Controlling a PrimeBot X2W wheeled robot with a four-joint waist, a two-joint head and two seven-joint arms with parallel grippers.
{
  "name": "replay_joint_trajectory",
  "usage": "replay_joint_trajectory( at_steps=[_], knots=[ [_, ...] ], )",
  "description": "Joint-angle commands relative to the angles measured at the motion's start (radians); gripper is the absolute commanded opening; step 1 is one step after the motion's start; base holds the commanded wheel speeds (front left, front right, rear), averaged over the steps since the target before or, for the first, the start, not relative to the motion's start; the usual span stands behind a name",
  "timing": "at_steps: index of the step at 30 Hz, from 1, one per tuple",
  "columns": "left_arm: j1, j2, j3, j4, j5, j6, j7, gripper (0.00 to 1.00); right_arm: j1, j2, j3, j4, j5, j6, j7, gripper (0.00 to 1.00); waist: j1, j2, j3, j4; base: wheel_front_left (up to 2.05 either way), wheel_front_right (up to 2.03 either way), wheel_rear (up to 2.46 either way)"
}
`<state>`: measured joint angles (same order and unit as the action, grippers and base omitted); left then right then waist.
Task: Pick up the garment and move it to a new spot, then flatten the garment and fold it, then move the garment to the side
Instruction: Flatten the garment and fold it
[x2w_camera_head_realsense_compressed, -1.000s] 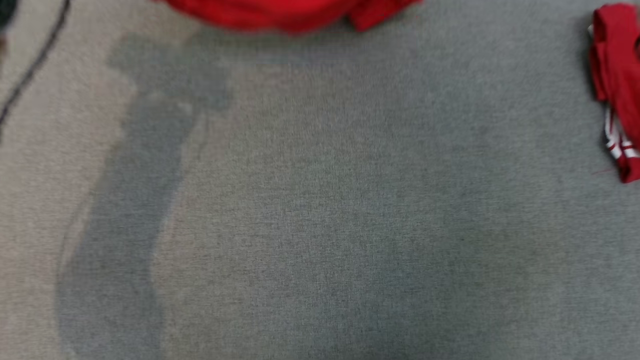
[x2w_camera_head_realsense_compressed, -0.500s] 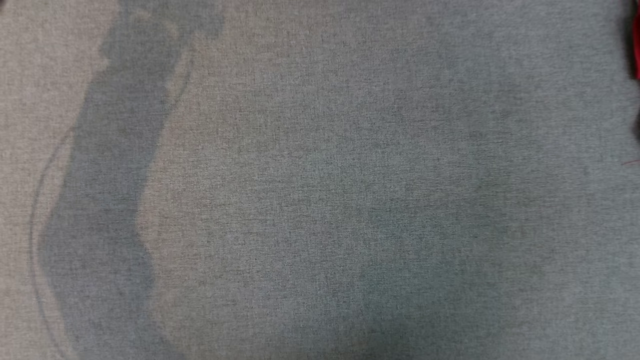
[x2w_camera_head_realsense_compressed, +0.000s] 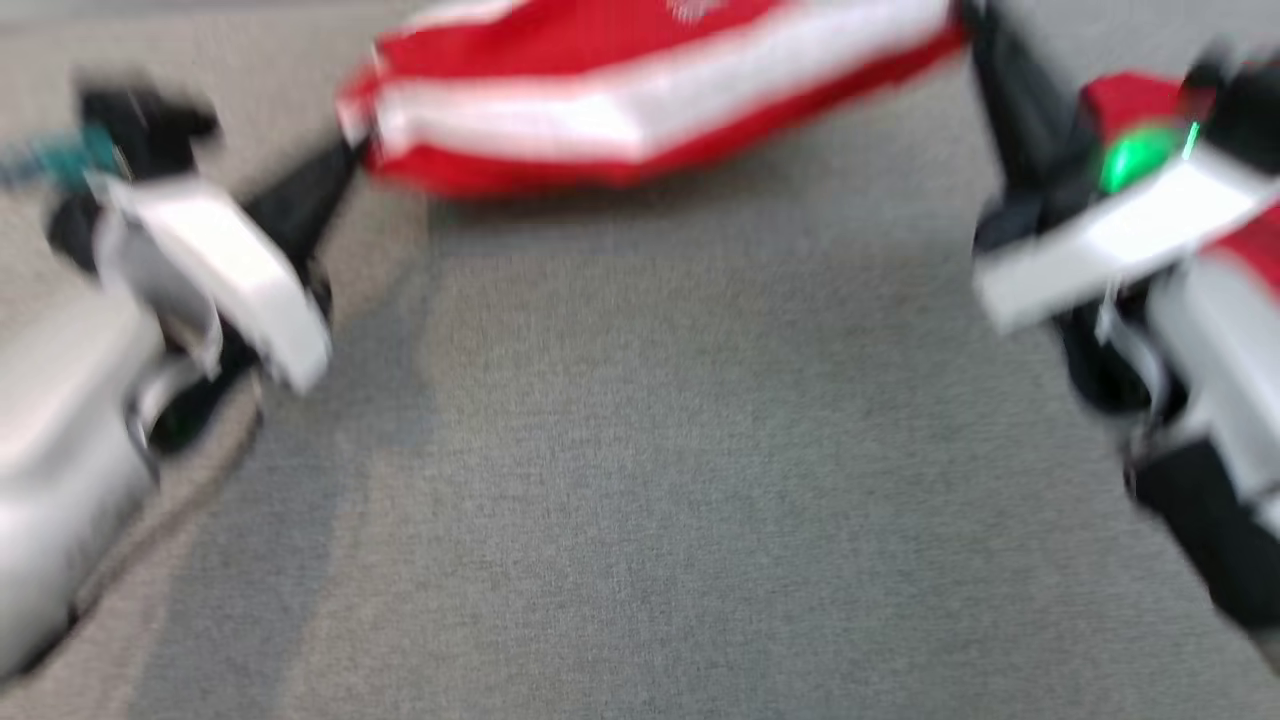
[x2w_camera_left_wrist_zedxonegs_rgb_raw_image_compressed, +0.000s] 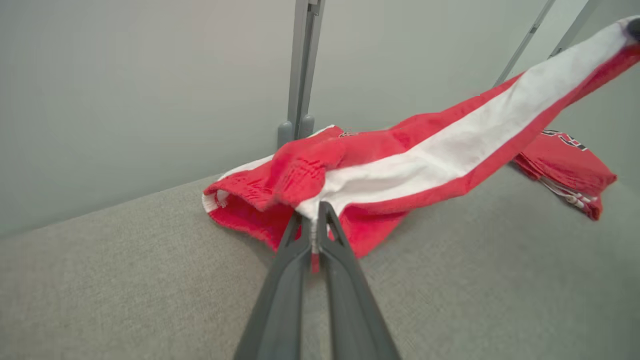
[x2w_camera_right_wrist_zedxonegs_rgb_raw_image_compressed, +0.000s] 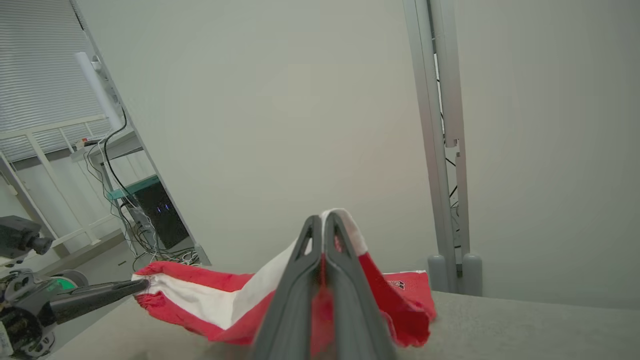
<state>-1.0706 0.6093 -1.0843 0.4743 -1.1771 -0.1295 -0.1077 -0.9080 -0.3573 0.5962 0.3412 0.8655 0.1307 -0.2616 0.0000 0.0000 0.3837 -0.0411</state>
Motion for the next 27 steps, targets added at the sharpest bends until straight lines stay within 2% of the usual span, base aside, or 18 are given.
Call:
replay_joint_trajectory(
  at_steps=[1, 3, 6, 9, 15, 18, 19, 20, 25, 27],
  knots=[
    [0.066, 0.025, -0.026, -0.029, -0.007, -0.001, -0.01, 0.0, 0.077, -0.036, 0.03, -0.027, 0.005, 0.0, -0.004, 0.0, 0.0, 0.0, -0.118, -0.016, 0.0, 0.0, 0.0],
    [0.148, 0.05, -0.053, -0.072, -0.024, -0.001, -0.018, 0.0, 0.165, -0.088, 0.066, -0.068, 0.006, 0.0, -0.004, 0.0, 0.0, 0.0, -0.167, -0.017, 0.0, 0.0, 0.0],
    [0.263, 0.082, -0.077, -0.174, -0.043, 0.045, -0.039, 0.0, 0.297, -0.153, 0.08, -0.124, 0.009, 0.0, -0.004, 0.0, 0.0, 0.0, -0.219, -0.02, 0.0, 0.0, 0.0],
    [0.375, 0.131, -0.098, -0.307, -0.066, 0.114, -0.051, 0.0, 0.419, -0.203, 0.068, -0.19, 0.023, 0.0, -0.004, 0.0, 0.0, 0.0, -0.255, -0.027, 0.0, 0.0, 0.0],
    [0.555, 0.204, -0.135, -0.555, -0.093, 0.264, -0.069, 0.0, 0.646, -0.278, -0.019, -0.325, 0.051, 0.0, 0.026, 0.0, 0.0, 0.0, -0.273, -0.04, 0.0, 0.0, 0.0],
    [0.609, 0.223, -0.137, -0.654, -0.111, 0.32, -0.081, 0.0, 0.741, -0.288, -0.093, -0.388, 0.042, 0.0, 0.049, 0.0, 0.0, 0.0, -0.273, -0.042, 0.0, 0.0, 0.0],
    [0.609, 0.223, -0.137, -0.654, -0.111, 0.32, -0.081, 0.0, 0.741, -0.288, -0.093, -0.388, 0.042, 0.0, 0.049, 0.0, 0.0, 0.0, -0.273, -0.042, 0.0, 0.0, 0.0],
    [0.624, 0.233, -0.138, -0.698, -0.111, 0.348, -0.079, 0.0, 0.784, -0.28, -0.143, -0.42, 0.035, 0.0, 0.065, 0.0, 0.0, 0.0, -0.276, -0.04, 0.0, 0.0, 0.0],
    [0.563, 0.253, -0.128, -0.724, -0.092, 0.369, -0.037, 0.0, 0.777, -0.235, -0.208, -0.459, 0.014, 0.0, 0.131, 0.0, 0.0, 0.0, -0.268, -0.021, 0.0, 0.0, 0.0],
    [0.553, 0.236, -0.108, -0.726, -0.125, 0.353, -0.033, 0.0, 0.726, -0.224, -0.209, -0.443, 0.017, 0.0, 0.158, 0.0, 0.0, 0.0, -0.258, -0.018, 0.0, 0.0, 0.0]
  ],
)
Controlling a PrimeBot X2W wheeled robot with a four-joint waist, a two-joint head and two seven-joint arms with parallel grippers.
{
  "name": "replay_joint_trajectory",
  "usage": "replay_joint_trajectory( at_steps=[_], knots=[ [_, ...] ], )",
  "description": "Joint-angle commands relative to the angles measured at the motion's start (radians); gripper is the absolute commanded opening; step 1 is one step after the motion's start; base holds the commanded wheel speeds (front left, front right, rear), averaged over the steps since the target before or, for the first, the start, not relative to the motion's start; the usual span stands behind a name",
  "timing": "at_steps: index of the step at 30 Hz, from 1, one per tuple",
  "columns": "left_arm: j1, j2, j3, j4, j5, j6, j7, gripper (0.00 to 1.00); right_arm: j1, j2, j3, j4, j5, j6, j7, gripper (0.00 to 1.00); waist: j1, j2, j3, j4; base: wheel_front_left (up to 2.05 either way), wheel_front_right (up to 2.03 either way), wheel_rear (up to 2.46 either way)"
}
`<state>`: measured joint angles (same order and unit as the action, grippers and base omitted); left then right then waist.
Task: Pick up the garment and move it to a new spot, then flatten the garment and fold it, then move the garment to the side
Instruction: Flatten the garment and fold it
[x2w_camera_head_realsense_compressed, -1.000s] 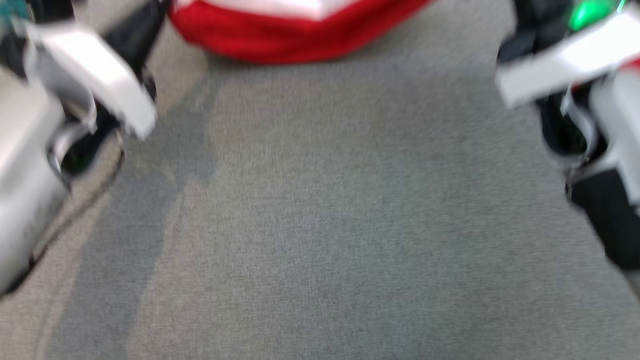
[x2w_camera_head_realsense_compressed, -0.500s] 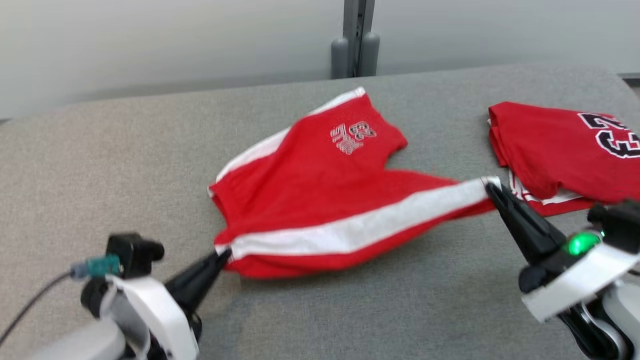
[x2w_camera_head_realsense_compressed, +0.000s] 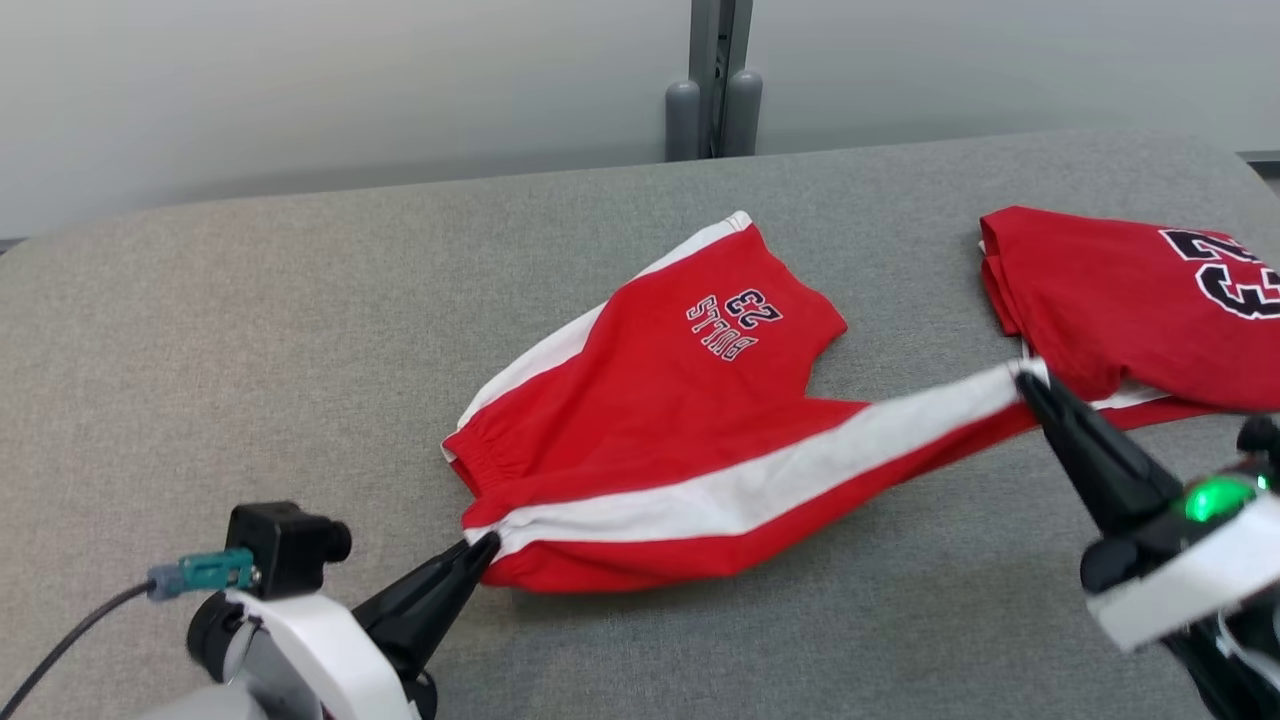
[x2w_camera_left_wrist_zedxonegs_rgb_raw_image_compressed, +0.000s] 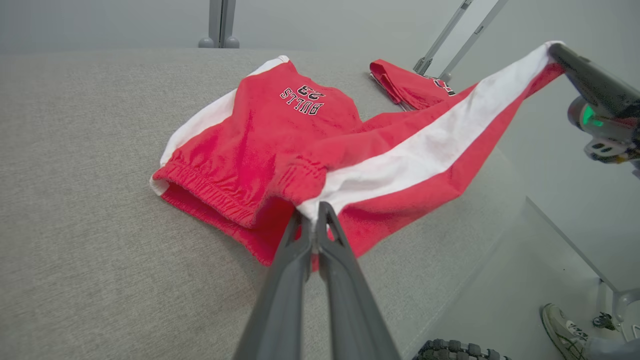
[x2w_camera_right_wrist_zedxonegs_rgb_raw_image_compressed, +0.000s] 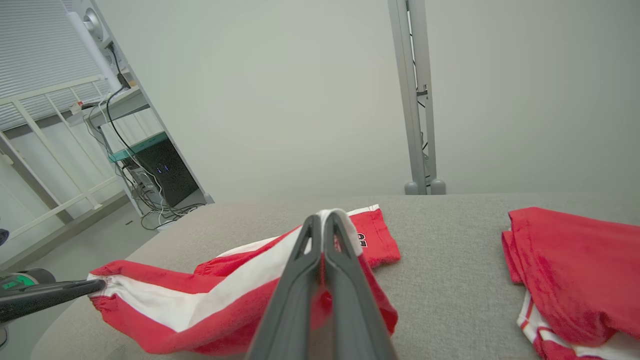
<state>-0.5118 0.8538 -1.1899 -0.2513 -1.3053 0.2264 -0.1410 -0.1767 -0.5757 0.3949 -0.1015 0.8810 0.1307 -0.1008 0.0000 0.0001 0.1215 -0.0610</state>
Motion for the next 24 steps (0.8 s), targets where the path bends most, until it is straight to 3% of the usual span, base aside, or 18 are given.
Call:
replay_joint_trajectory(
  at_steps=[1, 4, 13, 18, 24],
  knots=[
    [-0.015, -0.009, 0.009, 0.003, -0.012, -0.013, 0.005, 0.0, -0.034, 0.001, 0.001, 0.013, 0.016, 0.0, 0.012, 0.0, 0.0, -0.0001, 0.015, 0.007, 0.0, 0.0, 0.0],
    [-0.057, -0.017, 0.039, 0.042, -0.051, -0.059, 0.025, 0.0, -0.143, 0.01, 0.022, 0.065, 0.048, 0.0, 0.038, 0.0, 0.0, -0.0001, 0.063, 0.03, 0.0, 0.0, 0.0],
    [-0.196, -0.116, 0.106, 0.251, -0.11, -0.192, 0.064, 0.0, -0.425, -0.017, 0.089, 0.267, 0.125, 0.0, 0.025, 0.0, 0.0, -0.0001, 0.226, 0.118, 0.0, 0.0, 0.0],
    [-0.242, -0.173, 0.112, 0.319, -0.1, -0.236, 0.059, 0.0, -0.556, -0.022, 0.148, 0.352, 0.156, 0.0, 0.013, 0.0, 0.0, -0.0001, 0.289, 0.147, 0.0, 0.0, 0.0],
    [-0.29, -0.228, 0.115, 0.354, -0.076, -0.249, 0.05, 0.0, -0.712, -0.013, 0.238, 0.477, 0.17, 0.0, 0.006, 0.0, 0.0, -0.0001, 0.338, 0.184, 0.0, 0.0, 0.0]
  ],
)
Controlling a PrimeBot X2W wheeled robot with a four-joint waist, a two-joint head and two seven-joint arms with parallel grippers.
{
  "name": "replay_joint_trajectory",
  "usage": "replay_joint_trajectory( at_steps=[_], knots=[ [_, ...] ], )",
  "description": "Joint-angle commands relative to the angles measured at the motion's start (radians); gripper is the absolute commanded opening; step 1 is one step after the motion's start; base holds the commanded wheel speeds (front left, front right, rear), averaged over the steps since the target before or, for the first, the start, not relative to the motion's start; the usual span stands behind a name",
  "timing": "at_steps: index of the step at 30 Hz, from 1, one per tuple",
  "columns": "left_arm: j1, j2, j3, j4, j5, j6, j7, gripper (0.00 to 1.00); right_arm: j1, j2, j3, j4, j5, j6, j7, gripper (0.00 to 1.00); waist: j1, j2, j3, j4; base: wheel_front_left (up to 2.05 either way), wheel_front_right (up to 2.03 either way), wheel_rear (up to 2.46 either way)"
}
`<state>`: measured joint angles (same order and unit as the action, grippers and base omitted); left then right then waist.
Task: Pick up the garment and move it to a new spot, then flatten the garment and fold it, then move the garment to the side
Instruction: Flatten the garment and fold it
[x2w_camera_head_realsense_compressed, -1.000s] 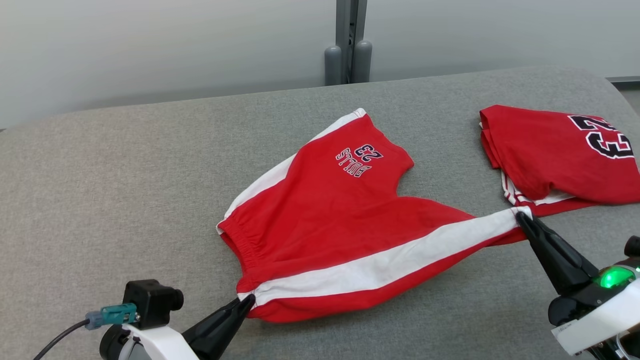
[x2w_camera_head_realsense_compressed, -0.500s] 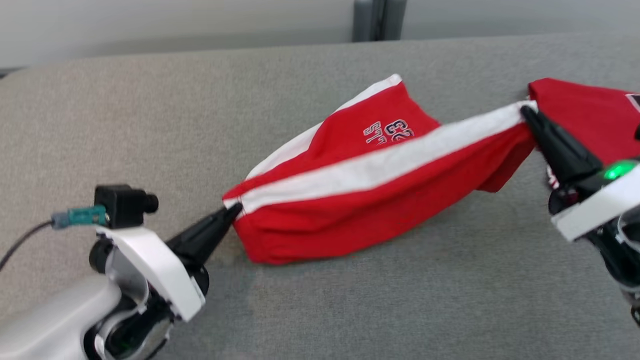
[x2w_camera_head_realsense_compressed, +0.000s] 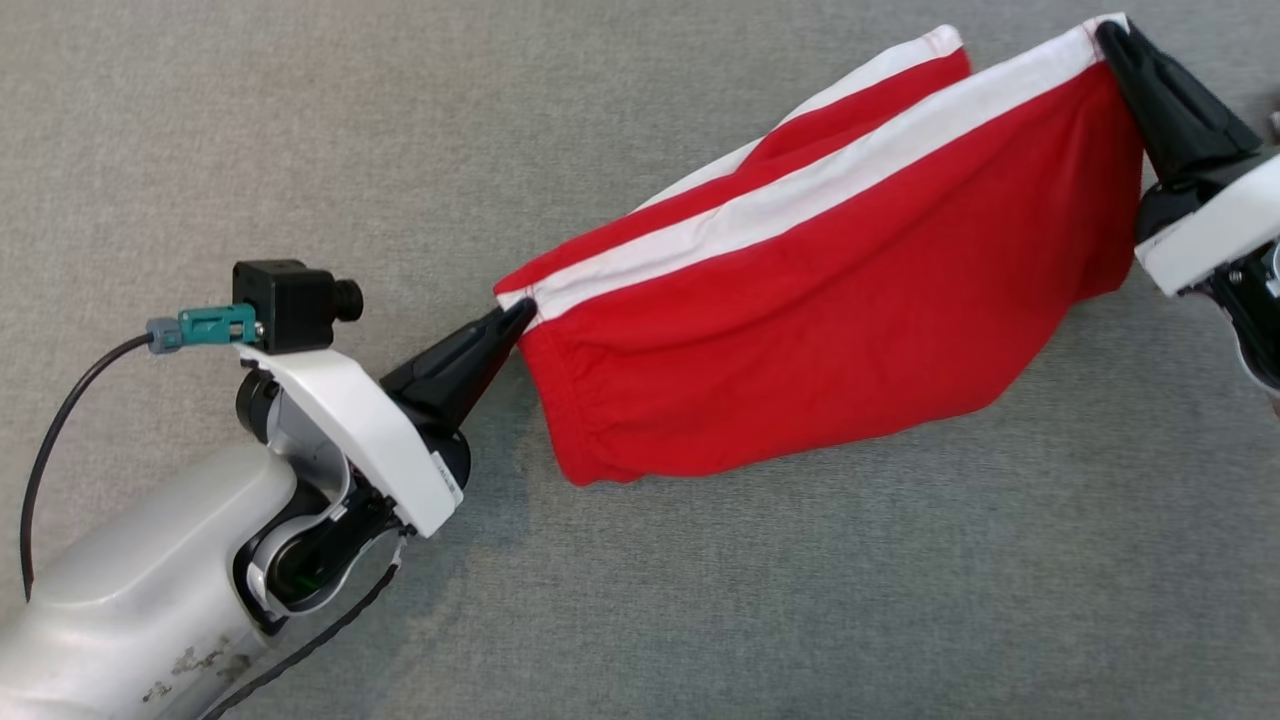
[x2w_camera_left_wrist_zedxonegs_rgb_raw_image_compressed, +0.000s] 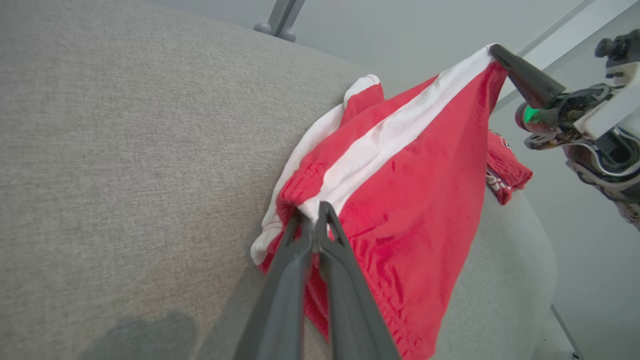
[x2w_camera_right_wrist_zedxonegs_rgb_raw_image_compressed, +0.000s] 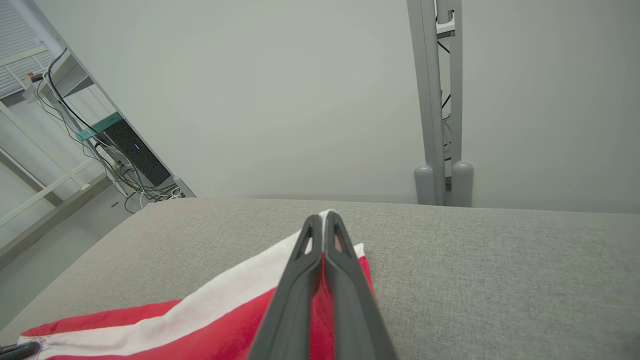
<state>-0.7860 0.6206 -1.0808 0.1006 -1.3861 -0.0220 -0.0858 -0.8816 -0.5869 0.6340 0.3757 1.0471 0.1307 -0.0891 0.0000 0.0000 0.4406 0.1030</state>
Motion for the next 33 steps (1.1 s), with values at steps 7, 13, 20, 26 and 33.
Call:
replay_joint_trajectory(
  at_steps=[7, 13, 20, 26, 33],
  knots=[
    [-0.049, -0.028, 0.016, 0.024, 0.023, 0.004, -0.023, 0.0, -0.126, 0.001, 0.089, 0.132, 0.04, 0.0, -0.035, 0.0, 0.0, 0.0, 0.05, 0.059, 0.0, 0.0, 0.0],
    [-0.053, -0.05, 0.022, 0.046, 0.019, -0.006, -0.037, 0.0, -0.19, 0.016, 0.156, 0.226, 0.079, 0.0, -0.064, 0.0, 0.0, 0.0, 0.067, 0.073, 0.0, 0.0, 0.0],
    [-0.06, -0.076, 0.022, 0.076, 0.012, -0.021, -0.039, 0.0, -0.234, 0.034, 0.231, 0.292, 0.109, 0.0, -0.081, 0.01, 0.0, 0.0, 0.081, 0.083, 0.0, 0.0, 0.0],
    [-0.074, -0.098, 0.013, 0.105, 0.022, -0.037, -0.032, 0.25, -0.266, 0.046, 0.296, 0.331, 0.141, 0.0, -0.101, 0.48, 0.0, 0.0, 0.094, 0.089, 0.0, 0.0, 0.0],
    [-0.054, -0.08, -0.001, 0.118, 0.048, -0.028, -0.043, 1.0, -0.241, 0.057, 0.352, 0.324, 0.195, 0.0, -0.145, 1.0, 0.0, 0.0, 0.036, 0.067, 0.0, 0.0, 0.0]
  ],
)
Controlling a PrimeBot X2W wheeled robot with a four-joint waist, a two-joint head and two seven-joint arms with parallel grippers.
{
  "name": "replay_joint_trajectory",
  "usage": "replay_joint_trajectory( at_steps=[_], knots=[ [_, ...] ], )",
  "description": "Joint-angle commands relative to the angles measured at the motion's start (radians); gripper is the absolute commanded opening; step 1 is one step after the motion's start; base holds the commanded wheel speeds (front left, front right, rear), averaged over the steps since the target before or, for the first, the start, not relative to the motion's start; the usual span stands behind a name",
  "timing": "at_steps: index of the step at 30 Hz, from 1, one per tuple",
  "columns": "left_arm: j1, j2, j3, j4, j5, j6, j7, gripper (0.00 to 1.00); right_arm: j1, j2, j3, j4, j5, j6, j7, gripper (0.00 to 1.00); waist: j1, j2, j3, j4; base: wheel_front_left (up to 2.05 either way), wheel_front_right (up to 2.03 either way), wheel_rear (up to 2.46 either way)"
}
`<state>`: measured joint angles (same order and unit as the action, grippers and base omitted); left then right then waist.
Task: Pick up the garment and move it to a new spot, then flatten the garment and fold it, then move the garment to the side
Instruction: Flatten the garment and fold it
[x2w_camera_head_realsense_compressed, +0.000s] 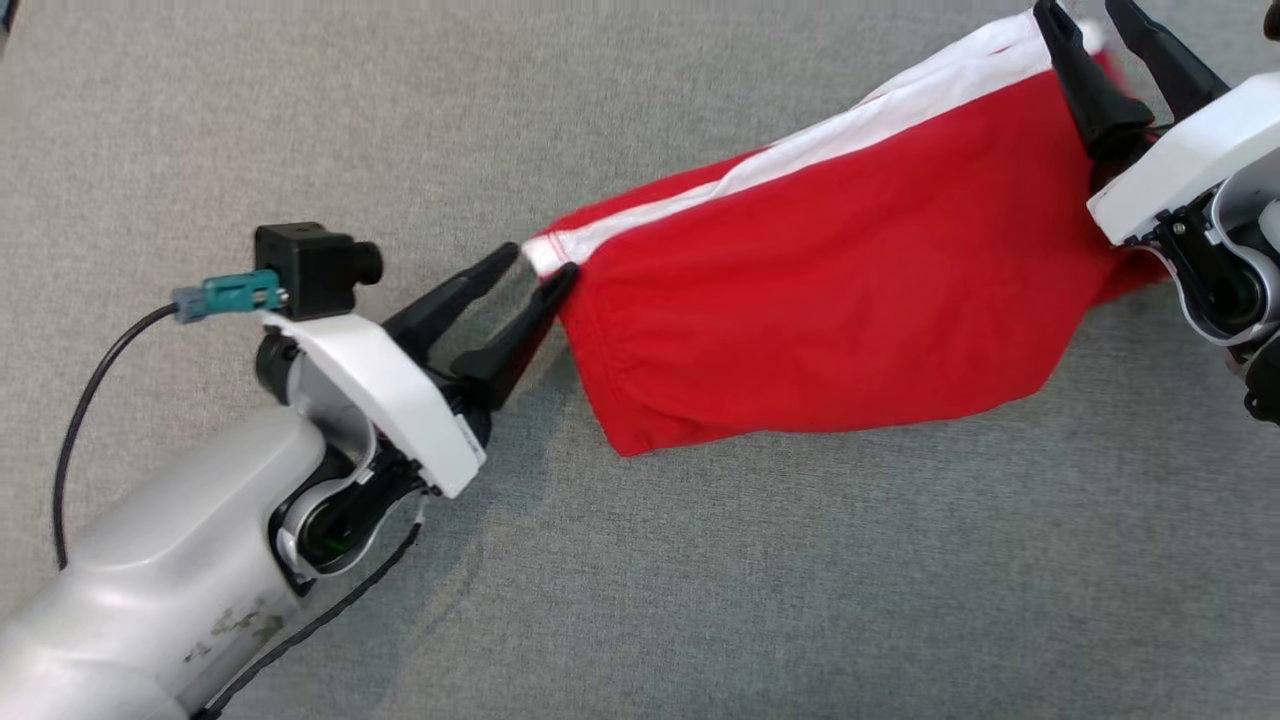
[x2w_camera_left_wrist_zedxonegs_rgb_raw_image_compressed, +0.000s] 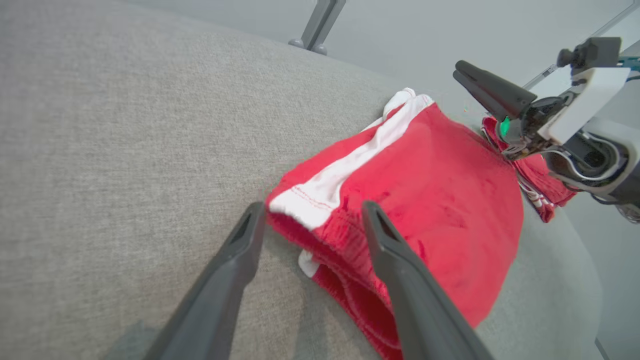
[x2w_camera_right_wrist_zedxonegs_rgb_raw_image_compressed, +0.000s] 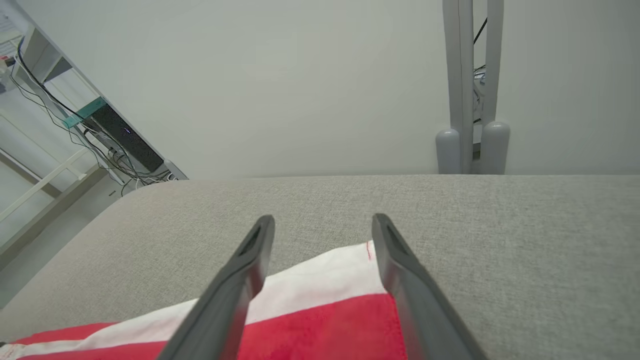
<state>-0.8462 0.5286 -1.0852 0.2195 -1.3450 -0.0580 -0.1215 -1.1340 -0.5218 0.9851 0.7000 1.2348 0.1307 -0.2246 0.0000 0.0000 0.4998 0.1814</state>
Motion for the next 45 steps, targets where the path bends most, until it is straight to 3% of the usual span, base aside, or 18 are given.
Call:
replay_joint_trajectory(
  at_steps=[1, 5, 11, 16, 28, 33, 34, 45],
  knots=[
    [0.016, 0.02, 0.004, -0.007, 0.014, 0.017, -0.016, 1.0, 0.018, -0.01, 0.004, -0.003, 0.013, 0.0, -0.019, 1.0, 0.0, 0.0, -0.037, -0.016, 0.0, 0.0, 0.0],
    [0.051, 0.063, 0.003, -0.056, 0.036, 0.074, -0.045, 1.0, 0.042, -0.023, 0.006, 0.003, 0.027, 0.0, -0.036, 1.0, 0.0, 0.0, -0.091, -0.029, 0.0, 0.0, 0.0],
    [0.112, 0.112, 0.019, -0.144, 0.094, 0.2, -0.106, 1.0, 0.083, -0.029, 0.01, 0.078, 0.053, 0.0, -0.035, 1.0, 0.0, 0.0, -0.14, -0.011, 0.0, 0.0, 0.0],
    [0.176, 0.104, 0.066, -0.224, 0.115, 0.26, -0.136, 1.0, 0.076, -0.013, 0.035, 0.184, 0.097, 0.0, 0.09, 1.0, 0.0, 0.0, -0.141, 0.025, 0.0, 0.0, 0.0],
    [0.292, 0.042, 0.148, -0.267, 0.177, 0.259, -0.144, 1.0, 0.057, 0.04, 0.046, 0.458, 0.221, 0.0, 0.528, 1.0, 0.0, 0.0, -0.108, 0.128, 0.0, 0.0, 0.0],
    [0.342, 0.017, 0.196, -0.257, 0.204, 0.242, -0.144, 1.0, 0.102, 0.094, 0.033, 0.431, 0.279, 0.001, 0.673, 1.0, 0.0, 0.0, -0.122, 0.142, 0.0, 0.0, 0.0],
    [0.352, 0.01, 0.205, -0.253, 0.208, 0.234, -0.144, 1.0, 0.101, 0.086, 0.034, 0.408, 0.275, 0.001, 0.656, 0.0, 0.0, 0.0, -0.13, 0.138, 0.0, 0.0, 0.0],
    [0.377, -0.004, 0.24, -0.229, 0.251, 0.225, -0.144, 1.0, 0.095, 0.048, -0.013, 0.329, 0.282, 0.001, 0.48, 0.0, 0.0, 0.0, -0.195, 0.09, 0.0, 0.0, 0.0]
  ],
)
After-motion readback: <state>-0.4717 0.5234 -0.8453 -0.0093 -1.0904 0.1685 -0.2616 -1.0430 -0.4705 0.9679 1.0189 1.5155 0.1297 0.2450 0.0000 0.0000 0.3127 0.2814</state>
